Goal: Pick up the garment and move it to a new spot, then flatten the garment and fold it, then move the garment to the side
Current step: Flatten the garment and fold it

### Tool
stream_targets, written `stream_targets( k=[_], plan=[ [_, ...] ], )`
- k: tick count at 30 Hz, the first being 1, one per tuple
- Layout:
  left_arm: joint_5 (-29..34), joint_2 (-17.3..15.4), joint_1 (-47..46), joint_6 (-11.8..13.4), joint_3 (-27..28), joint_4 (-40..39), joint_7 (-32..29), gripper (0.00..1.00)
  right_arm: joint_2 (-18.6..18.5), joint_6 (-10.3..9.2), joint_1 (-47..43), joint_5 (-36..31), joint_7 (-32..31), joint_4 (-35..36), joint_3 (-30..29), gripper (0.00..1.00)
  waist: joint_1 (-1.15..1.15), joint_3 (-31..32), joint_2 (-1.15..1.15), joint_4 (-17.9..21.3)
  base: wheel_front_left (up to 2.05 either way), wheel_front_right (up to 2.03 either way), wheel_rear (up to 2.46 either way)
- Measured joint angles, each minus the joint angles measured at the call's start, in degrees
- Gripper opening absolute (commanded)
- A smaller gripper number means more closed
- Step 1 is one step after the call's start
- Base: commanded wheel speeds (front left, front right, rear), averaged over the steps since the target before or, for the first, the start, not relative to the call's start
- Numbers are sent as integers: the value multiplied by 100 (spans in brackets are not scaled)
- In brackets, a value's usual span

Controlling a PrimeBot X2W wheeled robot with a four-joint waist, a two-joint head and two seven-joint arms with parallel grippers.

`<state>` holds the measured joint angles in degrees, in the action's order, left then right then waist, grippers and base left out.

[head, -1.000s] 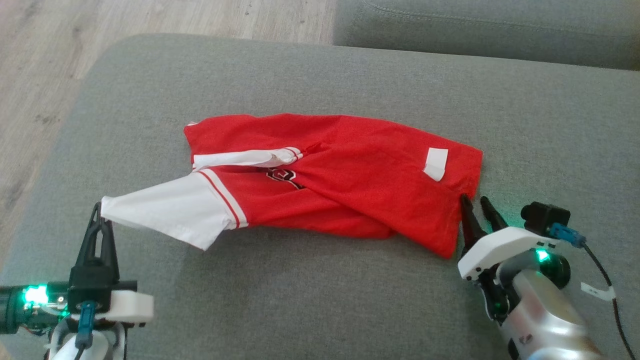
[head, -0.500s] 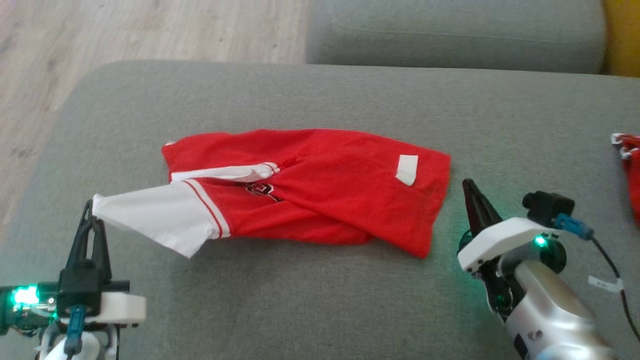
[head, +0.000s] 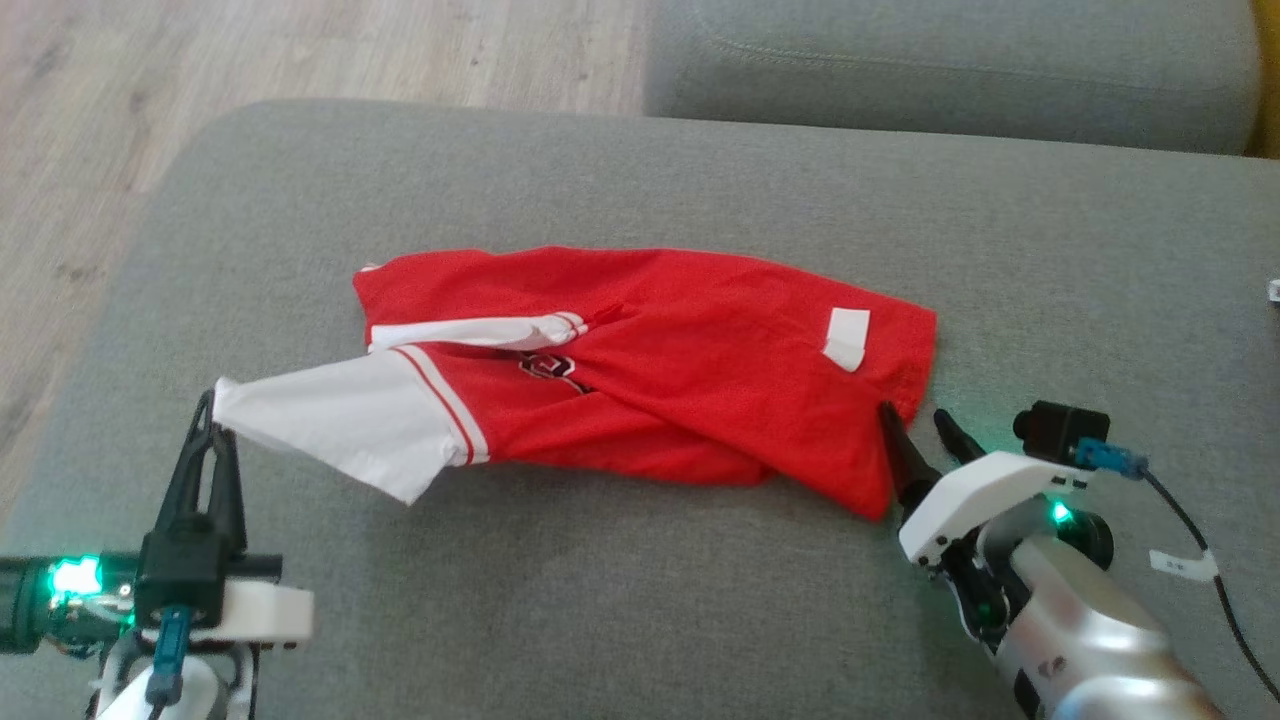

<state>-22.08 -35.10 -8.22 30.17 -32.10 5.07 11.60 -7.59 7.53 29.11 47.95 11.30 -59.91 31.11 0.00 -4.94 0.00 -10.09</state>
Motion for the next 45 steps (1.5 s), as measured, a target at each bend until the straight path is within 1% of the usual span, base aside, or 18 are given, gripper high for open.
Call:
stream_targets(
  k=[4, 5, 6, 7, 8, 12, 17, 20, 21, 23, 26, 31, 33, 36, 38, 40, 43, 45],
  plan=[
    [2, 38, -133, -21, -77, 8, -1, 0, 29, 0, 172, 241, -55, -127, 70, 100, 0, -84, 0, -98, 0, 0, 0],
    [2, 40, -135, -29, -96, 12, -1, 0, 38, 0, 213, 289, -54, -149, 103, 84, 0, -101, 0, -105, 0, 0, 0],
    [2, 41, -135, -42, -99, 21, -1, 0, 42, 0, 247, 338, -54, -159, 134, 52, 0, -115, 0, -104, 0, 0, 0],
    [2, 41, -135, -42, -99, 29, -1, 0, 47, 0, 270, 378, -54, -168, 172, 31, 0, -122, 0, -95, 0, 0, 0],
    [2, 40, -135, -42, -99, 30, -1, 0, 56, 0, 289, 415, -54, -176, 215, 0, 0, -127, 0, -82, 0, 0, 0],
    [2, 34, -137, -40, -94, 29, -1, 0, 96, 0, 308, 505, -45, -162, 403, 0, 1, -131, 0, -8, 0, 0, 0],
    [2, -25, -135, -10, -52, -10, 7, 0, 140, 0, 305, 670, 166, 20, 600, 0, 1, -77, 0, 200, 0, 0, 0],
    [3, -137, -124, 13, 52, -134, 59, 0, 114, 0, 304, 702, 277, 369, 609, 0, 1, 18, 0, 375, 0, 0, 0],
    [4, -172, -117, 19, 65, -181, 64, 0, 90, 0, 296, 690, 283, 543, 530, 0, 1, 51, 0, 417, 0, 0, 0],
    [14, -252, -80, 60, 98, -275, 103, 0, -26, 0, 287, 546, 286, 1020, 207, 0, 0, 121, 0, 503, 0, 0, 0],
    [96, -387, 9, 115, 210, -475, 163, 0, -259, 0, 172, 130, 291, 1794, -442, 0, 0, 225, 0, 639, 0, 0, 0],
    [207, -625, 70, 162, 336, -1069, 218, 0, -625, 0, -521, -611, 292, 2971, -1528, 0, 0, 407, 0, 805, 0, 0, 0],
    [247, -732, 68, 160, 425, -1326, 219, 0, -787, 0, -732, -871, 296, 3349, -1898, 0, 0, 468, 0, 852, 0, 0, 0],
    [364, -884, 56, 158, 438, -1785, 218, 0, -1076, 0, -753, -1149, 309, 3728, -2328, 0, -1, 507, 0, 886, 0, 0, 0],
    [431, -915, -17, 85, 415, -2058, 199, 0, -1258, 0, -657, -1295, 255, 3758, -2551, 0, 0, 489, 0, 843, 0, 0, 0],
    [490, -915, -181, -13, 353, -2236, 119, 0, -1393, 0, -482, -1463, 30, 3652, -2693, 0, 0, 448, 0, 777, 0, 0, 0],
    [499, -855, -563, -221, 193, -2360, 49, 0, -1474, 0, -30, -1818, -276, 3186, -2752, 0, 0, 317, 0, 670, 0, 0, 0],
    [525, -735, -859, -363, 54, -2348, 30, 0, -1468, 0, 372, -2052, -322, 2765, -2737, 0, 0, 183, 0, 589, 0, 0, 0]
  ],
)
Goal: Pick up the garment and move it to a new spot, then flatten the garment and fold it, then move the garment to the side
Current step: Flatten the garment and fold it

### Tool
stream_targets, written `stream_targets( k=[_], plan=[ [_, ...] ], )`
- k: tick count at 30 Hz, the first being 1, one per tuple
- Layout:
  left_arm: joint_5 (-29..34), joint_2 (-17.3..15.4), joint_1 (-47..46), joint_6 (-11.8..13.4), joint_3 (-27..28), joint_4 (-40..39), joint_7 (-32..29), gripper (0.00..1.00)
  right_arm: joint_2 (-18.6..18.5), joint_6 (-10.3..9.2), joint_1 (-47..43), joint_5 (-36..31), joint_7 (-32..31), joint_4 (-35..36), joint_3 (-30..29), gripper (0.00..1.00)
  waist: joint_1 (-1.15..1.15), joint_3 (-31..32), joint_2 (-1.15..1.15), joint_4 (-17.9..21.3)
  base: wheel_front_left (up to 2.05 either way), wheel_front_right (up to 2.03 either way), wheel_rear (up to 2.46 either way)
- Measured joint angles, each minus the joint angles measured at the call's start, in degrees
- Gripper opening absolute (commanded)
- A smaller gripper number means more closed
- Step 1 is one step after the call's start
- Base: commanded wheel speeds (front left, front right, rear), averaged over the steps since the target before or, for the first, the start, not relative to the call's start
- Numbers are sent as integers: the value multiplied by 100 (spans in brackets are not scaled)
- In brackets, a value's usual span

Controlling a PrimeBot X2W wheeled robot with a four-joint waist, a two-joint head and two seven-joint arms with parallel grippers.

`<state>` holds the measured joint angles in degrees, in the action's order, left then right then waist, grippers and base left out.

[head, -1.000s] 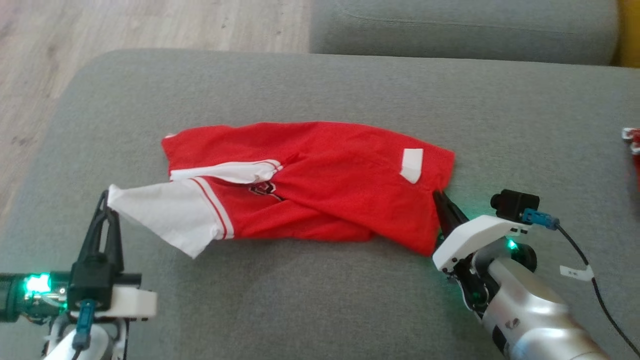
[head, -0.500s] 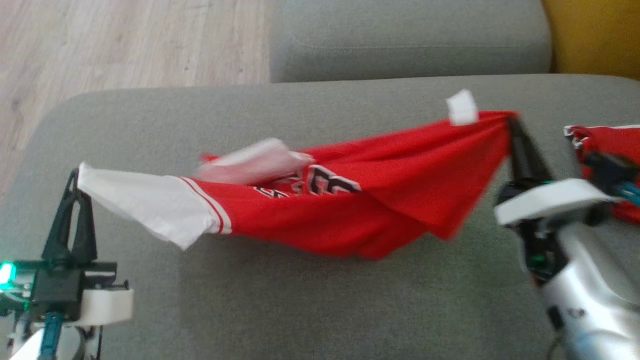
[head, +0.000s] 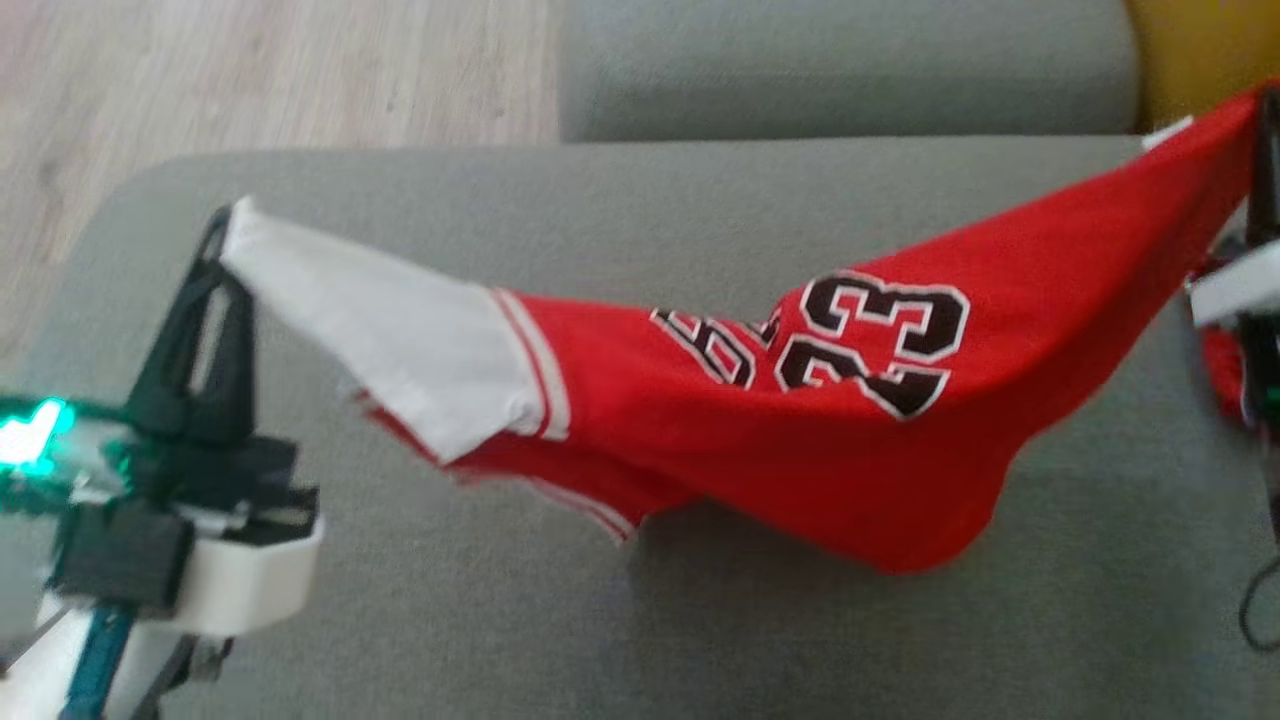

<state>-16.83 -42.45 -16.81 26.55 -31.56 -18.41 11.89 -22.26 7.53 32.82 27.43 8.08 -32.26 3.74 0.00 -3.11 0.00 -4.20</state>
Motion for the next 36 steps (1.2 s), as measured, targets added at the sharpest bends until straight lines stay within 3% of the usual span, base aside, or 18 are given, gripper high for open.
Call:
stream_targets(
  k=[5, 6, 7, 11, 15, 27, 31, 36],
  plan=[
    [186, 386, -644, -279, -322, 285, -5, 0, 283, 0, 1182, -567, 264, -1125, 291, 0, 1, -419, 0, -203, 0, 0, 0],
    [218, 425, -741, -326, -382, 382, -7, 0, 392, 0, 1418, -651, 339, -1355, 319, 62, 1, -511, 0, -234, 0, 0, 0],
    [237, 481, -827, -372, -422, 489, -13, 0, 505, 0, 1625, -702, 390, -1583, 365, 100, 1, -602, 0, -264, 0, 0, 0],
    [246, 716, -1105, -494, -582, 1043, -29, 0, 844, 0, 1935, -843, 575, -2118, 749, 100, 2, -901, 0, -377, 0, 0, 0],
    [285, 759, -1146, -488, -587, 1417, -22, 0, 979, 0, 1734, -996, 613, -2205, 1116, 100, 2, -971, 0, -382, 0, 0, 0],
    [73, 658, -1000, -435, -409, 2039, 86, 0, 1009, 0, -1335, -1625, 630, -168, 1478, 100, -1, -554, 0, -25, 0, 0, 0],
    [-34, 524, -788, -435, -357, 2174, 87, 0, 1089, 0, -2046, -1735, 630, -7, 1824, 100, -1, -394, 0, 98, 0, 0, 0],
    [-86, 481, -647, -435, -354, 2190, 86, 0, 1107, 0, -2147, -1908, 630, -240, 1945, 100, -1, -274, 0, 190, 0, 0, 0]
  ],
)
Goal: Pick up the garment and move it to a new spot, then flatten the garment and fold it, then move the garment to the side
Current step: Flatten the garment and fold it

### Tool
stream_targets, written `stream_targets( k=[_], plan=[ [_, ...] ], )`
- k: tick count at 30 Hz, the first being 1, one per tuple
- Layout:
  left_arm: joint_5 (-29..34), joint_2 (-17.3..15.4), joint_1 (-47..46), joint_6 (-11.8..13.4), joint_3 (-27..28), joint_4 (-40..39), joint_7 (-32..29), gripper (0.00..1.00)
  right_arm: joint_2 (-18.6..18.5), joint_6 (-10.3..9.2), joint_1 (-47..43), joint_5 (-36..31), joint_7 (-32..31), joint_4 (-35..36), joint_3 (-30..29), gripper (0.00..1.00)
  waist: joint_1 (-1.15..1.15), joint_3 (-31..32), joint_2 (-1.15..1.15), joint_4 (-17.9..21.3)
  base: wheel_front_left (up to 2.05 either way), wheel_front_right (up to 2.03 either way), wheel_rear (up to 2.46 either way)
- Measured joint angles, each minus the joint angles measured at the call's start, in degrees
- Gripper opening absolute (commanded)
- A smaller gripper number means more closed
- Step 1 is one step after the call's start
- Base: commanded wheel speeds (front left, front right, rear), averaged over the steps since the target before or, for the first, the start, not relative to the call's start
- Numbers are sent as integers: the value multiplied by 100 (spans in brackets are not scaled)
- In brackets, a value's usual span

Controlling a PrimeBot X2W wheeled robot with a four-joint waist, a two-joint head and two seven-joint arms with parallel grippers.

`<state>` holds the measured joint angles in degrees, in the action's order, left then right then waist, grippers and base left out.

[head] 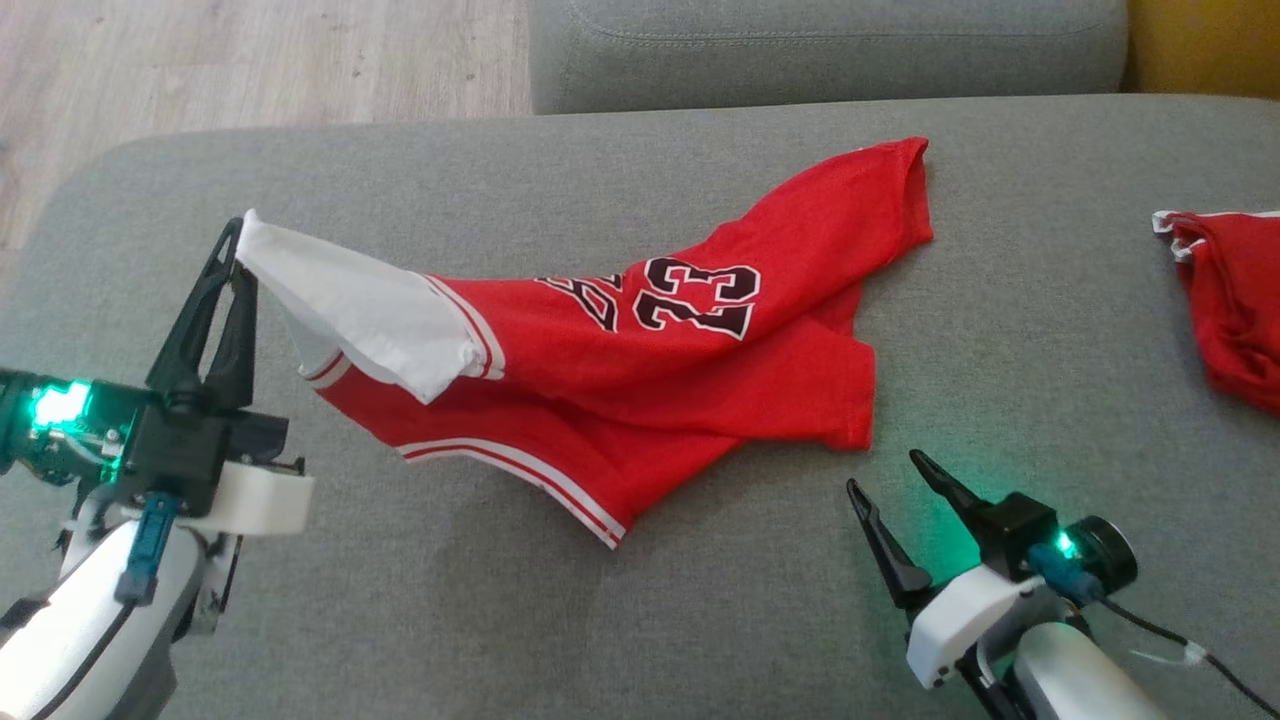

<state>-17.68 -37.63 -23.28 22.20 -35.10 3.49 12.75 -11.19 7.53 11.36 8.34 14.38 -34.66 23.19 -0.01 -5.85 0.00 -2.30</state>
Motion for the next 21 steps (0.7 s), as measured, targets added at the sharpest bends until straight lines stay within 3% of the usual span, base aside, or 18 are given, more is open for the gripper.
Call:
stream_targets(
  k=[12, 13, 14, 16, 17, 21],
  plan=[
    [-1, -42, 6, -2, -19, -37, -58, 0, 352, 0, 573, -13, 0, -1081, 110, 100, 1, -61, 0, -120, 0, 0, 0],
    [-1, -42, 4, -2, -23, -38, -58, 0, 361, 0, 609, 10, 0, -1126, 119, 96, 1, -69, 0, -133, 0, 0, 0],
    [-1, -42, 3, -3, -31, -38, -58, 0, 368, 0, 649, 24, 0, -1177, 125, 84, 1, -75, 0, -147, 0, 0, 0],
    [-1, -41, 1, -8, -47, -38, -58, 0, 371, 0, 726, 24, 0, -1234, 136, 15, 1, -86, 0, -171, 0, 0, 0],
    [-1, -41, 0, -9, -49, -37, -58, 0, 375, 0, 750, 24, 0, -1238, 140, 0, 1, -91, 0, -180, 0, 0, 0],
    [-1, -43, -1, -9, -58, -22, -58, 0, 388, 0, 789, 23, 0, -1209, 123, 0, 1, -74, 0, -162, 0, 0, 0]
  ],
)
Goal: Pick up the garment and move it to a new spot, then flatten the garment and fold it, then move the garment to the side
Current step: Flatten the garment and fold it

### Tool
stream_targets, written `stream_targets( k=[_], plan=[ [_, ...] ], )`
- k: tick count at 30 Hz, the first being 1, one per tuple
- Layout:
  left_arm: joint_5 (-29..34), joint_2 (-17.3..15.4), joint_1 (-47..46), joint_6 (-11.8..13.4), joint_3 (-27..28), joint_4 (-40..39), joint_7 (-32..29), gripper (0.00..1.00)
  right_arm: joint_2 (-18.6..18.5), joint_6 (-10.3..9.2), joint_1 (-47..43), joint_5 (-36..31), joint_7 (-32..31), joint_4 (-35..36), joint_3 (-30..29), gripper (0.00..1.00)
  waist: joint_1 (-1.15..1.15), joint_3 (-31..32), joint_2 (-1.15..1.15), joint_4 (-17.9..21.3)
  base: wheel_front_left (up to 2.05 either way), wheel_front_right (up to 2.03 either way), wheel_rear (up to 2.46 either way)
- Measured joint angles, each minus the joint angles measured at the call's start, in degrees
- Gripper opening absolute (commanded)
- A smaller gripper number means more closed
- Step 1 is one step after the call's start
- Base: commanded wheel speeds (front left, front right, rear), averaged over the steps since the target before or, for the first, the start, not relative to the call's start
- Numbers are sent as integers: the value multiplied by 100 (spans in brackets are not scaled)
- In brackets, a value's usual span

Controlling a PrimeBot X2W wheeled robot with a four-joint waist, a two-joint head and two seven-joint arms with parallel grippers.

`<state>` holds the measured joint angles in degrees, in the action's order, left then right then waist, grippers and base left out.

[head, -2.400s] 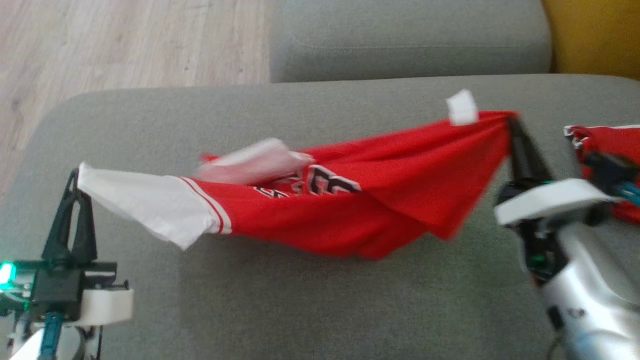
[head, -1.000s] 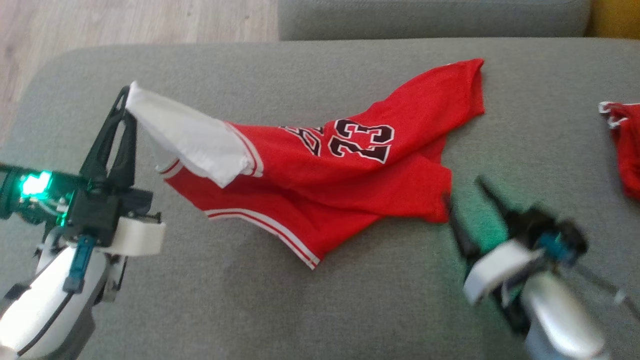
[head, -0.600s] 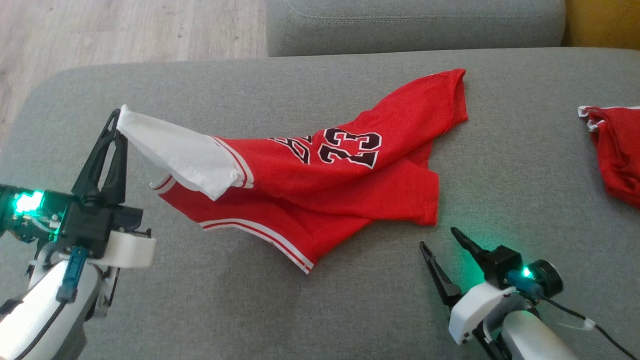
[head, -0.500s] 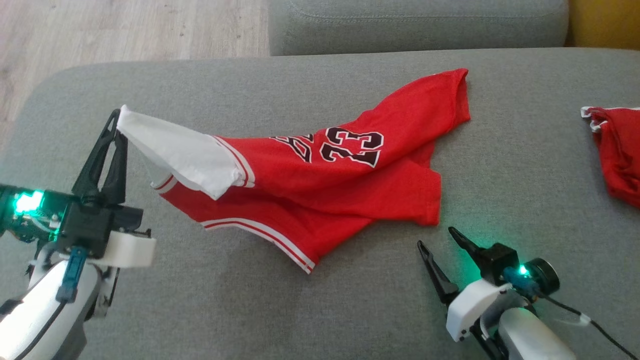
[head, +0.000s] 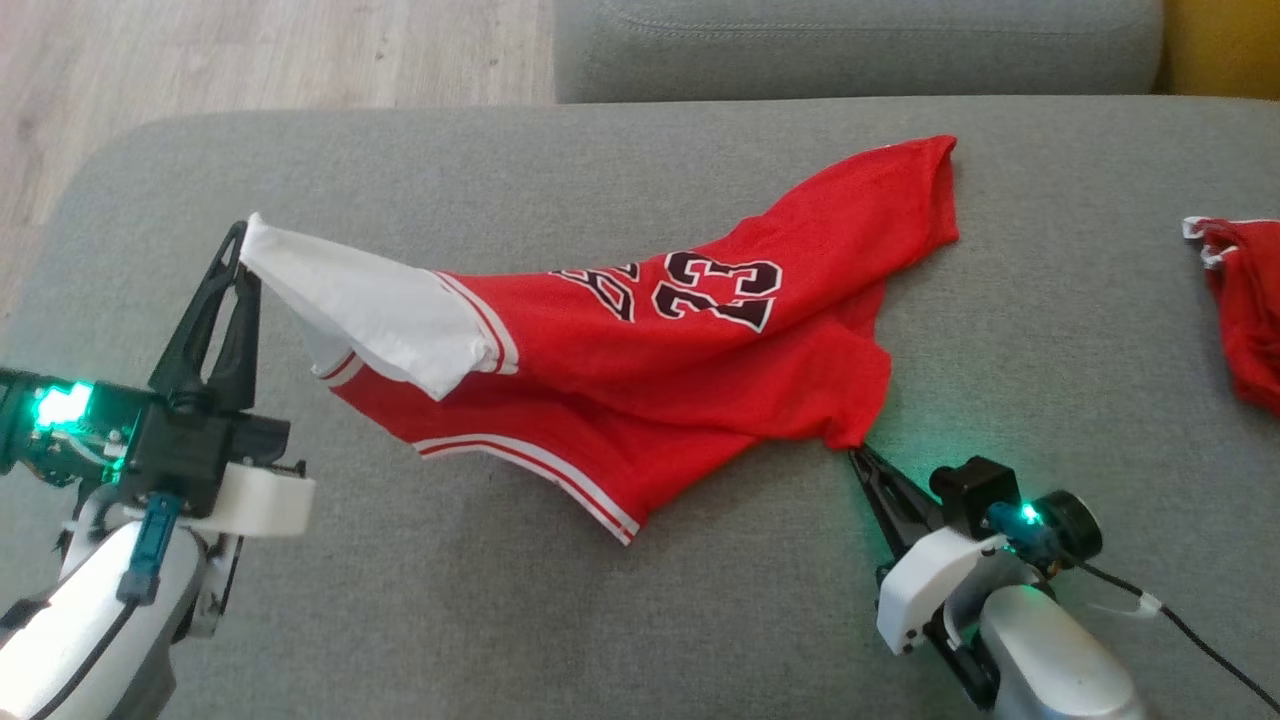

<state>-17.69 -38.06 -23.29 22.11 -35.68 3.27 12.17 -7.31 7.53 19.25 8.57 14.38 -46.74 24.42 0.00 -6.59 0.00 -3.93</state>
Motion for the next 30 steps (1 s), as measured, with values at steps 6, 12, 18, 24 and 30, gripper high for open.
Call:
stream_targets(
  k=[6, 12, 18, 24, 30],
  plan=[
    [-9, -10, 1, 8, 2, 23, 1, 0, -44, 0, -16, 0, 0, 307, -144, 0, 0, 99, 0, 83, 0, 0, 0],
    [-66, -118, 30, 75, 23, 14, 2, 0, -133, 0, -304, 0, 0, 957, -546, 0, 0, 318, 0, 217, 0, 0, 0],
    [-100, -160, 169, 111, 24, -55, 2, 0, -292, 0, -549, 333, -2, 722, -85, 100, -1, 476, 0, 263, 0, 0, 0],
    [-118, -163, 197, 108, 20, -82, 2, 0, -281, 0, -438, 492, -2, 245, 300, 100, -1, 373, 0, 156, 0, 0, 0],
    [-115, -146, 126, 104, -18, -110, 0, 0, -172, 0, -15, 153, -1, -81, 311, 100, 0, 215, 0, 19, 0, 0, 0]
  ],
)
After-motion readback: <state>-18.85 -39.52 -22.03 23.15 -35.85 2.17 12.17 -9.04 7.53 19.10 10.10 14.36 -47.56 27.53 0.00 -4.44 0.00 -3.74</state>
